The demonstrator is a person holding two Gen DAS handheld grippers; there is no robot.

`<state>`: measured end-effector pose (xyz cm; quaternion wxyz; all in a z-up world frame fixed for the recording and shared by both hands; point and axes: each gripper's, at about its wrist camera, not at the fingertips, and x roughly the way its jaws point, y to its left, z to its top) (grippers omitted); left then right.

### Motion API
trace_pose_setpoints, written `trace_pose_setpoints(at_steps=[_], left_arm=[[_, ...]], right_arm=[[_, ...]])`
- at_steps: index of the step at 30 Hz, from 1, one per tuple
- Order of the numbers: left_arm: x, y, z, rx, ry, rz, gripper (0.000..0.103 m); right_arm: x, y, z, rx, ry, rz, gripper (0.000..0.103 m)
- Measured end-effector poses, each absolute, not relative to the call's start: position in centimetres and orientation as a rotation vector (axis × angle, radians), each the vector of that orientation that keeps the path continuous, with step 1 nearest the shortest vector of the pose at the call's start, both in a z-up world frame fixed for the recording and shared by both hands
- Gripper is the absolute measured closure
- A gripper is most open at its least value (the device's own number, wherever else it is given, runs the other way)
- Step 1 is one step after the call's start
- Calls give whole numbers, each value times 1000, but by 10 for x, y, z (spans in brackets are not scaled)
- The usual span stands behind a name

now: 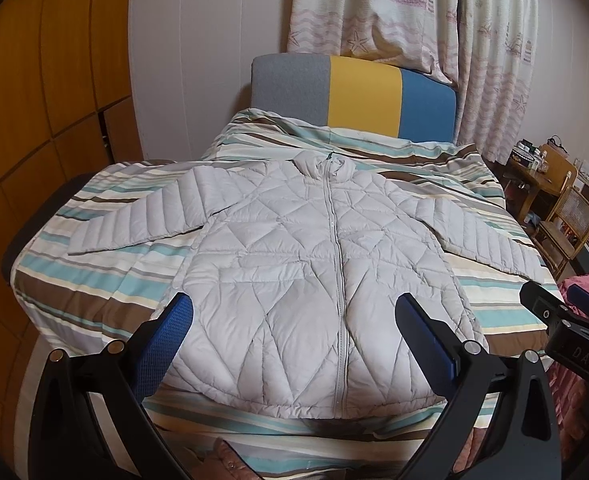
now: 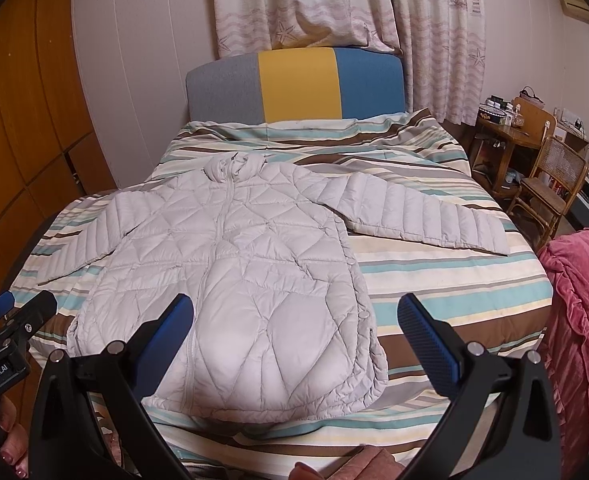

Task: Fold large clothes

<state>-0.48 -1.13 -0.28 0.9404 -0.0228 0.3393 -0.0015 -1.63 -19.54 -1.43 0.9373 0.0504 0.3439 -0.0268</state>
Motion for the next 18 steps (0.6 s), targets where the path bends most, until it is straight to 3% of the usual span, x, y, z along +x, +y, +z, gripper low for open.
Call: trace_pose_setpoints(at_steps=[18], left_arm=[[-7,-17,-12,-47,699,-12,3]], right_arm=[[-13,-195,-17,100,716,-62,2]])
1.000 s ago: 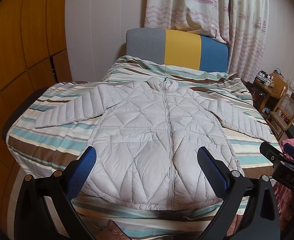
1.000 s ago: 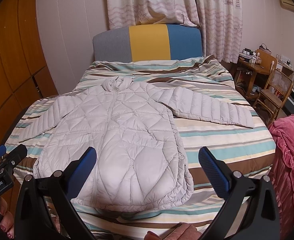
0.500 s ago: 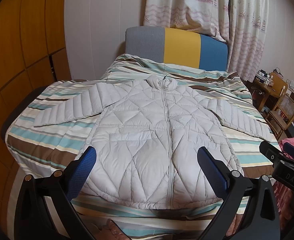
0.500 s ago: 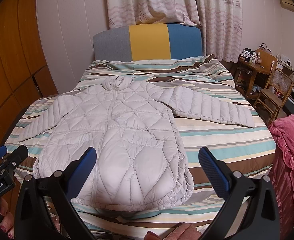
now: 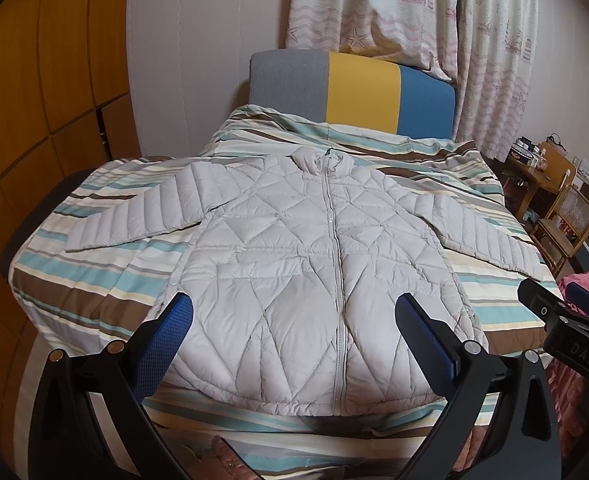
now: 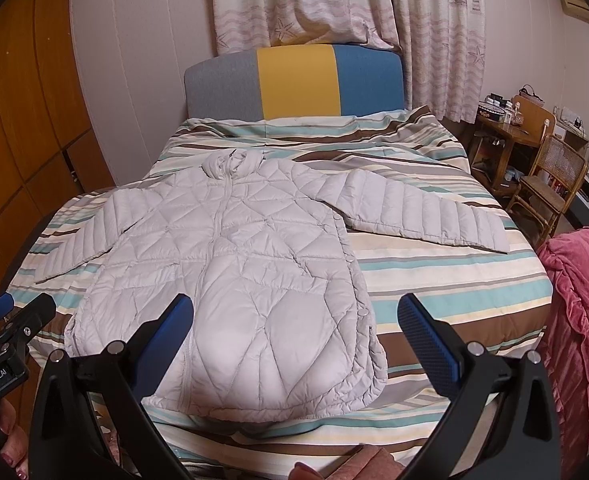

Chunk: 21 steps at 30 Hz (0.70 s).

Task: Fold large clothes

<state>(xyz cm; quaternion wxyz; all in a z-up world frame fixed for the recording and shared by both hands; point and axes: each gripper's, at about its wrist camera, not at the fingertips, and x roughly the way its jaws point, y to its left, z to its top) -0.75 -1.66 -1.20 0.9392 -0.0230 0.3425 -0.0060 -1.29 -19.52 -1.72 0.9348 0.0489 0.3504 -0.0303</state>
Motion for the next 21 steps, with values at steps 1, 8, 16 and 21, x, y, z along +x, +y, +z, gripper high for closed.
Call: trace_pose_setpoints(at_steps=[1,8,16,21], left_arm=[[-7,-16,-12,-46,700,-13,3],[-6,-15,-11,-48,702,-13,3],[-7,-18,-15,-54,717,-15,3],[2,-19,-19,-62,740,-18,3]], right_arm=[[-13,-195,-17,99,715,-63,2],[-13,-195,-17,98,714,-62,2],[-9,-197,-19,96,712,-61,2],[-3,-202,-23,98,722,-75,2]])
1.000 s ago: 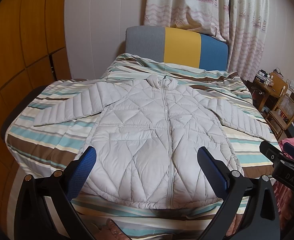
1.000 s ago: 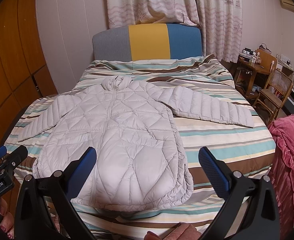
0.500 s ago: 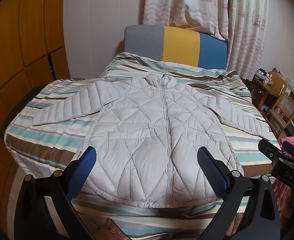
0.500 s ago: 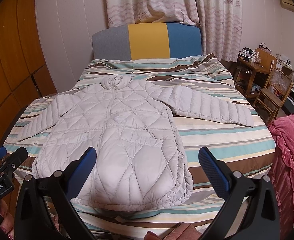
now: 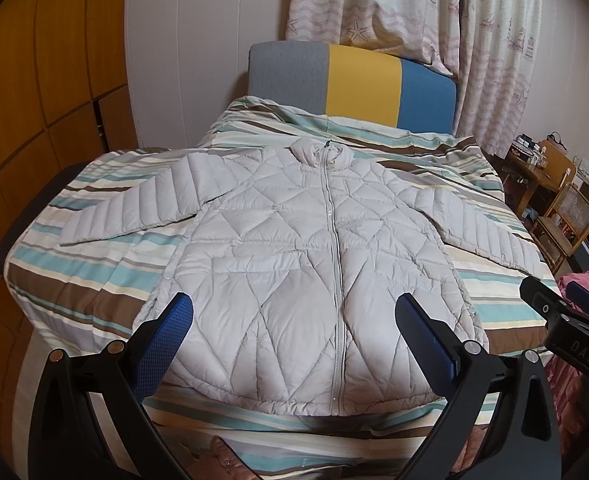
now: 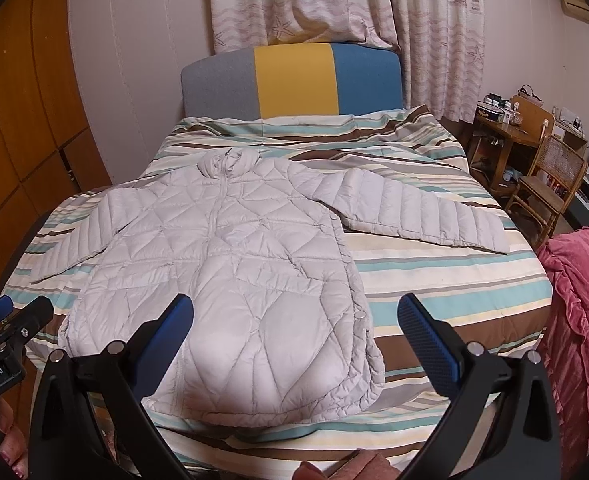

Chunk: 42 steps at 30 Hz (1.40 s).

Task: Fold large clothes

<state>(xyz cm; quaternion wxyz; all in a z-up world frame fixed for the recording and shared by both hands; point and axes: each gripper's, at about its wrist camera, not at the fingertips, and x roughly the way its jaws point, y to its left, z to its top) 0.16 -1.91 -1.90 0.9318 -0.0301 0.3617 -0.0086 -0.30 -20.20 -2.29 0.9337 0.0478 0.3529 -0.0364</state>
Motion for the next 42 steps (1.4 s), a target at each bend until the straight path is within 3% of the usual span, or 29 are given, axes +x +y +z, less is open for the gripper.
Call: trace_pose_setpoints(at_steps=[9,15,23,31,38,42], left_arm=[[39,-8,-32,-107,744,-77,3],[88,13,-66,-112,783,13,3],[169,50,-117,-31,855,179,3],[233,94,-153,-118,871,278,3],[267,108,-172,-40,851,353,3],[273,112,-190,-4,863,380,3]], right_arm=[[33,-233,-50,150,626,-28,2],[94,-300,-130,312,774,-140,2],[149,-436,-192,389,781,-520,2],[168,-547,-216,629,715,-736,36],[181,-588,-215,727,651,-810,49],[192,-595,-217,711,644,-853,66]])
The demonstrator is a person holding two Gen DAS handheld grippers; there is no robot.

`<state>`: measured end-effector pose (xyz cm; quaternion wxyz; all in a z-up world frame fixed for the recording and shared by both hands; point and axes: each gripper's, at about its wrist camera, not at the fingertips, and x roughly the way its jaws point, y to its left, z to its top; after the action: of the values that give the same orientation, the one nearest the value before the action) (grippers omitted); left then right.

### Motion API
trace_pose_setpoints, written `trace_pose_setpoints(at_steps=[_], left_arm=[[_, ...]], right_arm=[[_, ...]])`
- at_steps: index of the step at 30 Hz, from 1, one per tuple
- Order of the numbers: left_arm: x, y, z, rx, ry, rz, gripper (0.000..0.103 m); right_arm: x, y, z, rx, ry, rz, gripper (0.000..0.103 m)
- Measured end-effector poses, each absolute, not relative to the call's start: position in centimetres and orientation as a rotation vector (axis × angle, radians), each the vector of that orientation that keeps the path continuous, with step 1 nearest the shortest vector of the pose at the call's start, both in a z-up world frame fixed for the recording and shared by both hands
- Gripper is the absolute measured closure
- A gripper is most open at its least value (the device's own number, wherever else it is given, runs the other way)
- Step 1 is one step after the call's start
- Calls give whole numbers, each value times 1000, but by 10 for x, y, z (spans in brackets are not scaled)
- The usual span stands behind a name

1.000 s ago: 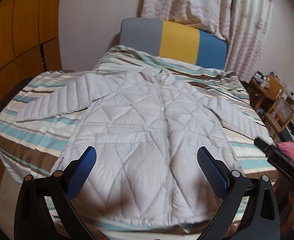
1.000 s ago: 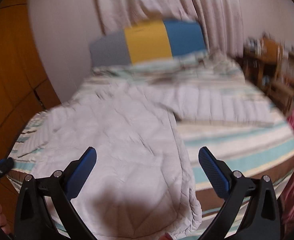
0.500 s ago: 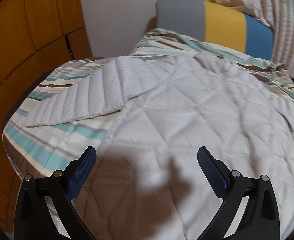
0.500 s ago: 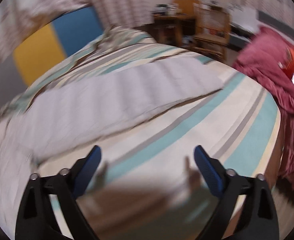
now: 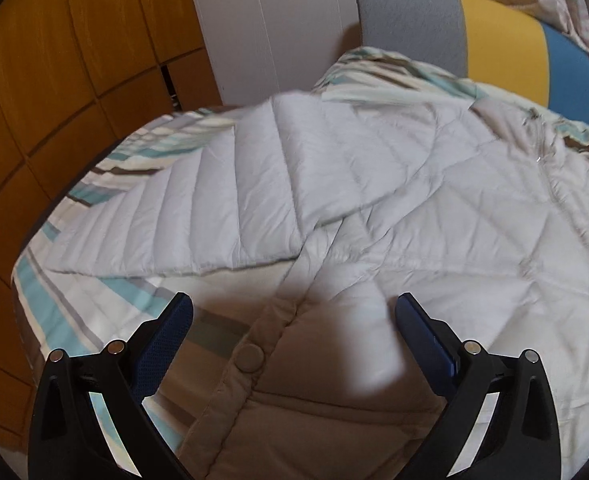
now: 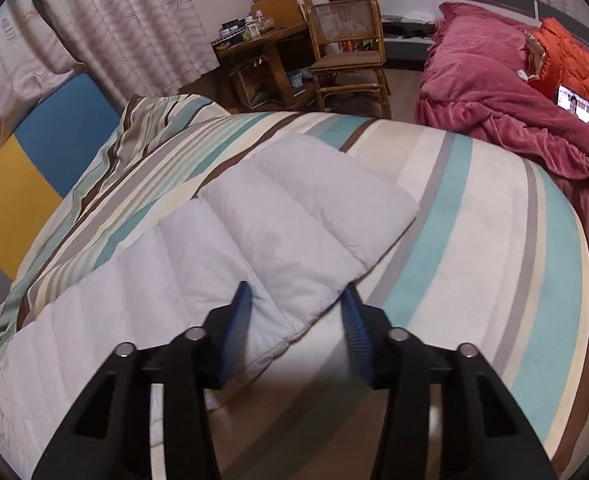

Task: Fold large clothes
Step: 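Grasp the sleeve cuff nearest the right gripper with the right gripper, then lift the sleeve across the jacket front and open the right gripper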

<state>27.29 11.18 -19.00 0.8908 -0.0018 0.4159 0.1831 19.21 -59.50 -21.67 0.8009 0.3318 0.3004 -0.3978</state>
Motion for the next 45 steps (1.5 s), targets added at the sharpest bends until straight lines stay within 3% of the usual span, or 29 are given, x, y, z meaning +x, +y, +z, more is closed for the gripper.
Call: trace_pose_setpoints(at_steps=[3,6,19,26,45], left_arm=[[273,116,-204,-28,889,373,3],[274,114,-208,-20,894,380,3],[276,110,-214,-3,907,387,3],[275,115,-215,-43,904,370,3],[273,116,-216,-61,899,363,3]], right_arm=[[197,-594,-216,701,641,-852,90],[202,-587,-213,668,639,-830,97],[245,-440,-152,101,534,-616,98],[286,-322,-130,-47,513,-367,99],[330,-75,-181,-365,569,200,99]])
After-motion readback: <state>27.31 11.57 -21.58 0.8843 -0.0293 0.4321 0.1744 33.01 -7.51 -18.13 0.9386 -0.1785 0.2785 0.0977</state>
